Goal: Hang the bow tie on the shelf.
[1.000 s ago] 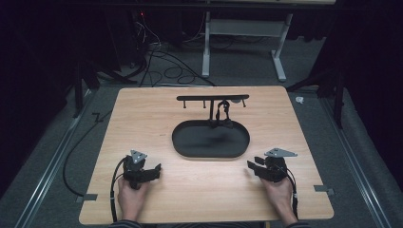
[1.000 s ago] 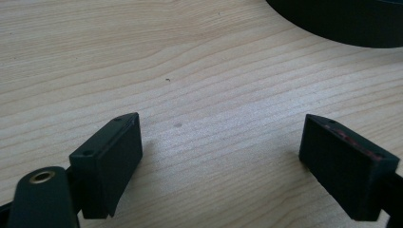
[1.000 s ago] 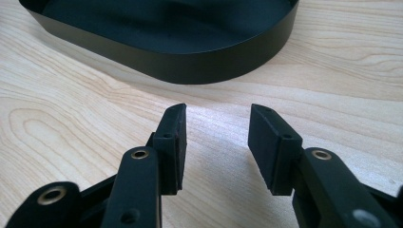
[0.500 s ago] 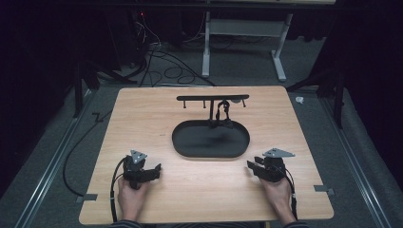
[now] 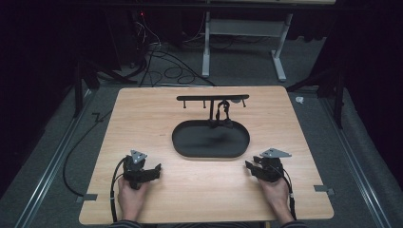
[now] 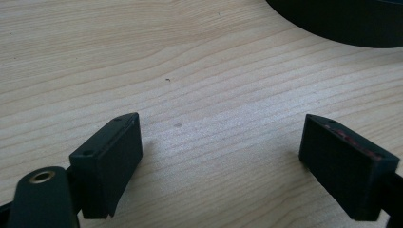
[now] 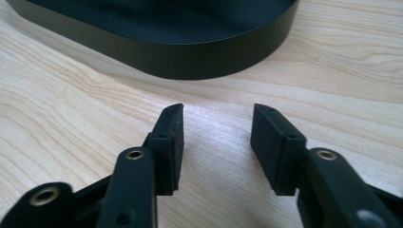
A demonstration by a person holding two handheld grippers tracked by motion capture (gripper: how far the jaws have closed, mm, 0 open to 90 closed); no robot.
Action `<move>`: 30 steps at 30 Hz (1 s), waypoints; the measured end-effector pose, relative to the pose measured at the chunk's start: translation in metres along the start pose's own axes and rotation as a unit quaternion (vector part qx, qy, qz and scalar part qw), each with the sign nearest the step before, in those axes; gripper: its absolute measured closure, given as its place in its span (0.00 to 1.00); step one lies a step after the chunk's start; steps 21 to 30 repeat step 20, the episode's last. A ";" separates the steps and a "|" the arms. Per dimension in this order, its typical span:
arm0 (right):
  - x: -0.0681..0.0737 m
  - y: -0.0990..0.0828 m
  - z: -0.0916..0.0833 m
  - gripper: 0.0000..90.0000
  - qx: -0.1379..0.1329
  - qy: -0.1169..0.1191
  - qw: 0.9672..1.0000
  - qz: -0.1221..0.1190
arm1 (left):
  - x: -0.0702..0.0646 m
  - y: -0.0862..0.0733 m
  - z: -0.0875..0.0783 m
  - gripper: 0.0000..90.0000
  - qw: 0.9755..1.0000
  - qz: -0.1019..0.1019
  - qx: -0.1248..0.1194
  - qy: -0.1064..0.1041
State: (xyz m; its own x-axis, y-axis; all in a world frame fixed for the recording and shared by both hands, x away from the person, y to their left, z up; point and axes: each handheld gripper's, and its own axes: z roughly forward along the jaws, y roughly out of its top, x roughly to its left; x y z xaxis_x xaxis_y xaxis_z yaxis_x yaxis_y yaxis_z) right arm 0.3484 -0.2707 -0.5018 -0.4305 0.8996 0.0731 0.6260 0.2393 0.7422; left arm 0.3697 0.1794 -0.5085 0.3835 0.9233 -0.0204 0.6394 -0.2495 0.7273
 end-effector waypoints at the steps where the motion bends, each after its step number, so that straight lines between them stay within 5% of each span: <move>1: 0.002 0.001 0.001 0.59 0.002 -0.006 1.000 -0.009 | 0.000 0.000 0.000 0.16 1.000 0.000 0.000 0.000; 5: 0.008 0.001 0.002 0.56 0.007 -0.027 0.999 -0.039 | 0.000 0.000 0.000 0.16 1.000 -0.001 0.000 0.000; 30: 0.008 0.001 0.002 0.53 0.009 -0.030 0.999 -0.029 | 0.000 0.000 0.000 0.16 1.000 0.000 0.000 0.000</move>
